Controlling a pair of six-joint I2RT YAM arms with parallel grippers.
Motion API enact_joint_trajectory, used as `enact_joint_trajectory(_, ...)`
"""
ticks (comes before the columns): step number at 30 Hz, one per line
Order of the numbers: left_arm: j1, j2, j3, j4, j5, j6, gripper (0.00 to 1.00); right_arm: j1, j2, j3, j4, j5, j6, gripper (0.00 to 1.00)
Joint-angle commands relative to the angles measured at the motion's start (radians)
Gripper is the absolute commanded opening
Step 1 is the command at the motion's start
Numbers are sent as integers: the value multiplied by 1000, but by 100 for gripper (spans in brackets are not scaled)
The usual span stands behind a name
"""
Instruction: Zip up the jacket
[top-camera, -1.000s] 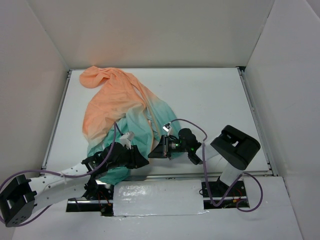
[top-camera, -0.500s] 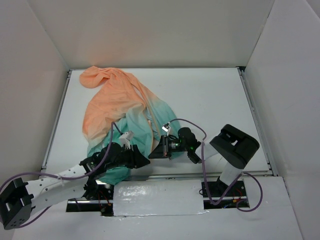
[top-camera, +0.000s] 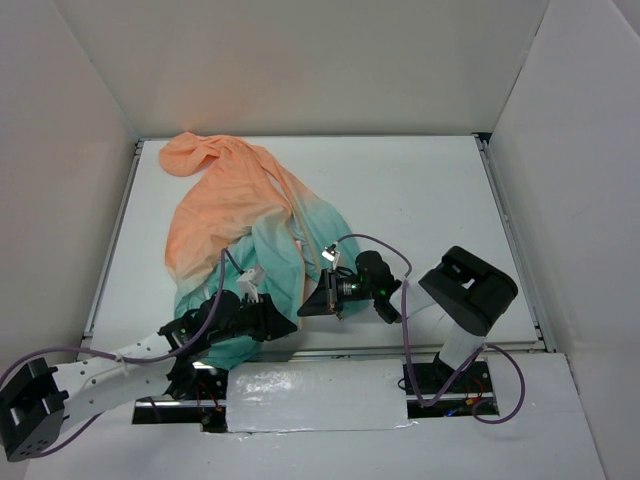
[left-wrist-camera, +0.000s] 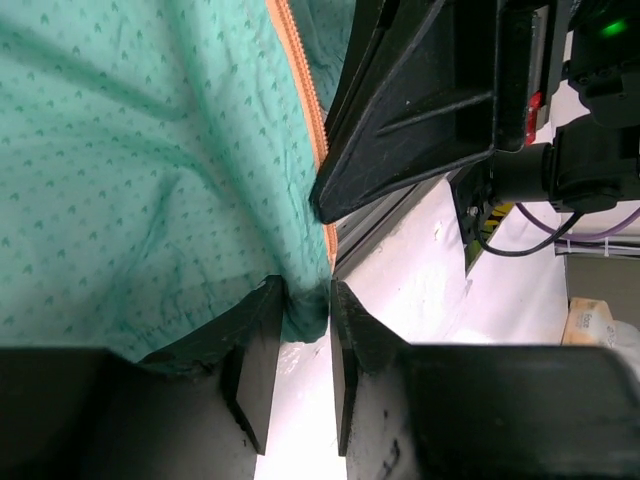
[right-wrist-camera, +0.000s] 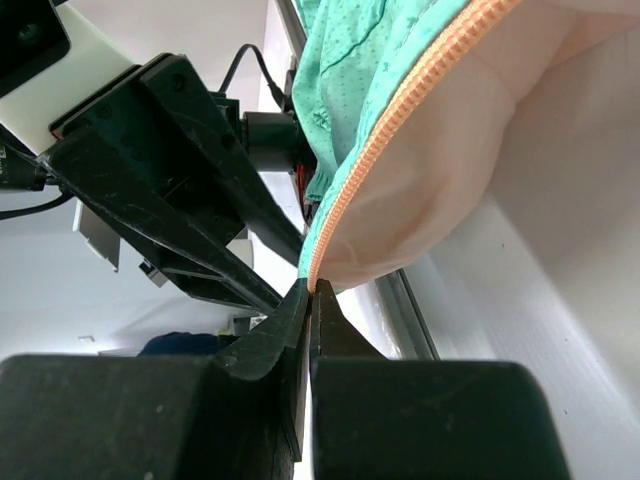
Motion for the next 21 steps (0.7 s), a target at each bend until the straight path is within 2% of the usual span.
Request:
enact_joint_trajectory(1,-1,-21,-13,78,15,2,37,-7,-5,30,2,-18,-33,0)
enact_joint_trajectory(10,0,-1,-33,119,7,-8,36,-7,10,20,22,-24,-27,0)
enact_joint_trajectory(13,1,17,-33,130,4,-5,28,-7,9,20,20,-33,-32,0)
enact_joint_trajectory(14,2,24,-32,130,3,-5,20,-7,9,22,20,-38,-33,0)
enact_joint_trajectory(16,2,40,-27,133,-2,0,12,-7,7,25,20,-51,-33,0)
enact_joint_trajectory(17,2,47,-24,130,-6,2,0,-7,6,30,16,-55,-35,4)
enact_joint_trajectory(20,1,71,-15,141,-14,-3,0,-7,-17,37,-36,-55,-53,35)
enact_joint_trajectory(21,2,74,-15,147,-13,-6,0,-7,-29,39,-61,-50,-77,39)
